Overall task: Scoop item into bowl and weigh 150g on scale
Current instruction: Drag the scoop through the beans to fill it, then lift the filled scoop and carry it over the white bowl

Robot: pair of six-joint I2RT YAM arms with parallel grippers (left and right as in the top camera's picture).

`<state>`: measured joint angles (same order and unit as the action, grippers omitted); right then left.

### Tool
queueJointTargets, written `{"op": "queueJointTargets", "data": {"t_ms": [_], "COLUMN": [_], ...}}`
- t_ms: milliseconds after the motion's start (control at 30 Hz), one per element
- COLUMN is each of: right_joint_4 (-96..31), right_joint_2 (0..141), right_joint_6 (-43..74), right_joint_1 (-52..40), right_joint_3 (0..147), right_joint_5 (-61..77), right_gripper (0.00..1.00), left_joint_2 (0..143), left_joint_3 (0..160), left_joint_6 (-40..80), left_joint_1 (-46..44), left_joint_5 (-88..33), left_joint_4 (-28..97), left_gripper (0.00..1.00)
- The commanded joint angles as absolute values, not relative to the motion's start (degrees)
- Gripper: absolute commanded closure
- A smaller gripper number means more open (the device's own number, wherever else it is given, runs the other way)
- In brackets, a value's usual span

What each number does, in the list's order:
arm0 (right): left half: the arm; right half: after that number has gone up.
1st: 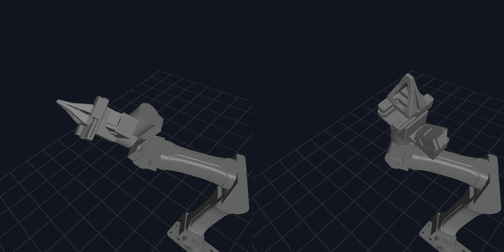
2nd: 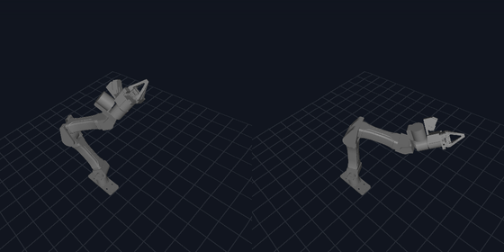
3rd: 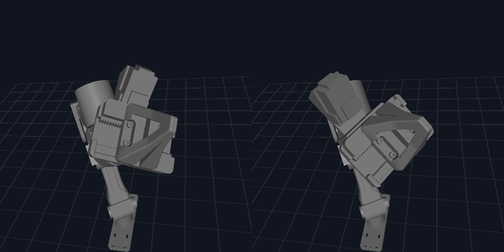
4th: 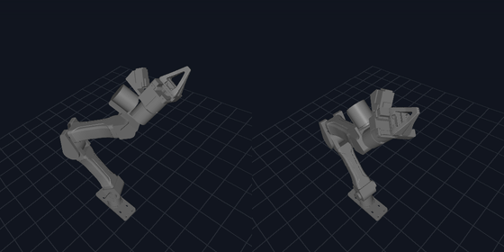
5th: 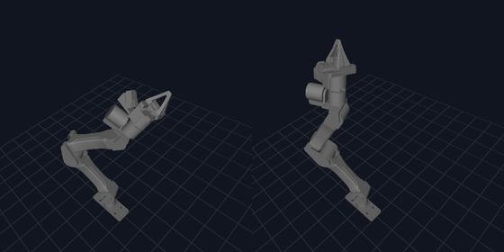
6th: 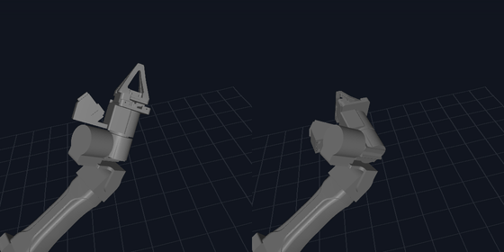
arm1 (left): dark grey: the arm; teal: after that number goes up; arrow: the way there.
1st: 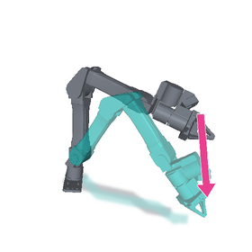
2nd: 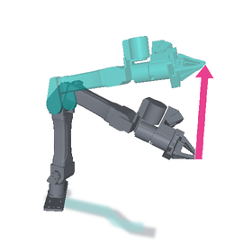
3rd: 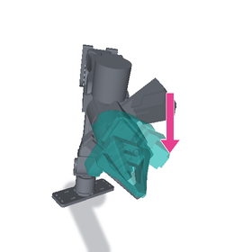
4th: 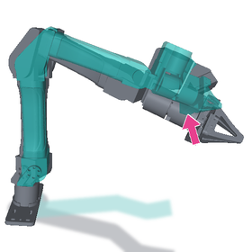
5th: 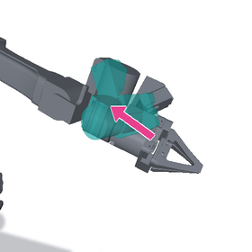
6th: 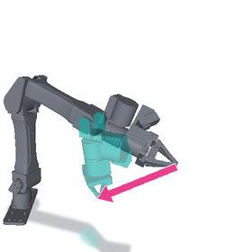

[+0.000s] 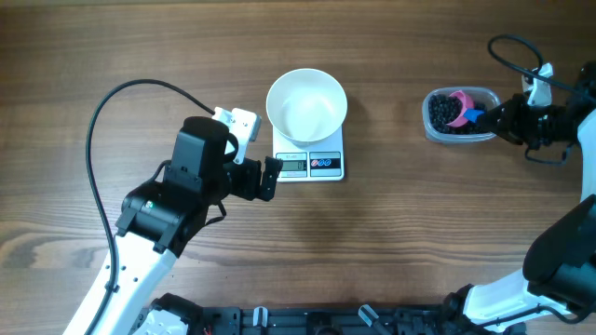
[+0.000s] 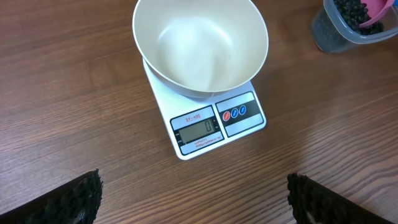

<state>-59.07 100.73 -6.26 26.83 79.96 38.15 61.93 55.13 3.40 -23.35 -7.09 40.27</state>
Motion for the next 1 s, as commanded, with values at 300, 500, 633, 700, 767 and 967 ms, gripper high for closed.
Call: {"op": "queueJointTargets", "data": {"t_ms": [300, 500, 633, 700, 767, 967], "right_joint_4": [-59.75, -61.63, -63.13, -64.03, -64.97, -65.65], "right_joint_2": [101.49, 101.49, 101.49, 101.49, 101.49, 101.49], "right_joint_6": [-7.49, -7.42, -7.55, -8.19, -9.13, -8.99], "right_joint_1": [34.0, 36.84, 38.79, 40.03, 40.77, 40.91], "right_joint_3": [79.46, 79.46, 79.46, 79.46, 79.46, 79.46], "right_joint_5": [48.75, 51.62, 52.53, 55.7, 59.0, 69.87], "right_gripper": [0.96, 0.96, 0.96, 0.96, 0.96, 0.96], "left_joint_2": [62.06, 62.06, 62.06, 62.06, 62.06, 62.06], "left_joint_3": [55.42, 55.42, 55.42, 55.42, 55.42, 55.42], "left_joint_6": [3.9, 3.9, 3.9, 3.9, 3.9, 3.9], "left_joint_1": [-23.53, -23.53, -23.53, -23.53, -23.53, -23.53], "left_joint_5": [-6.52, -6.52, -6.52, -6.52, -6.52, -6.52], "left_joint_4": [40.29, 40.29, 40.29, 40.29, 40.29, 40.29], "left_gripper": [0.0, 0.0, 0.0, 0.0, 0.0, 0.0]}}
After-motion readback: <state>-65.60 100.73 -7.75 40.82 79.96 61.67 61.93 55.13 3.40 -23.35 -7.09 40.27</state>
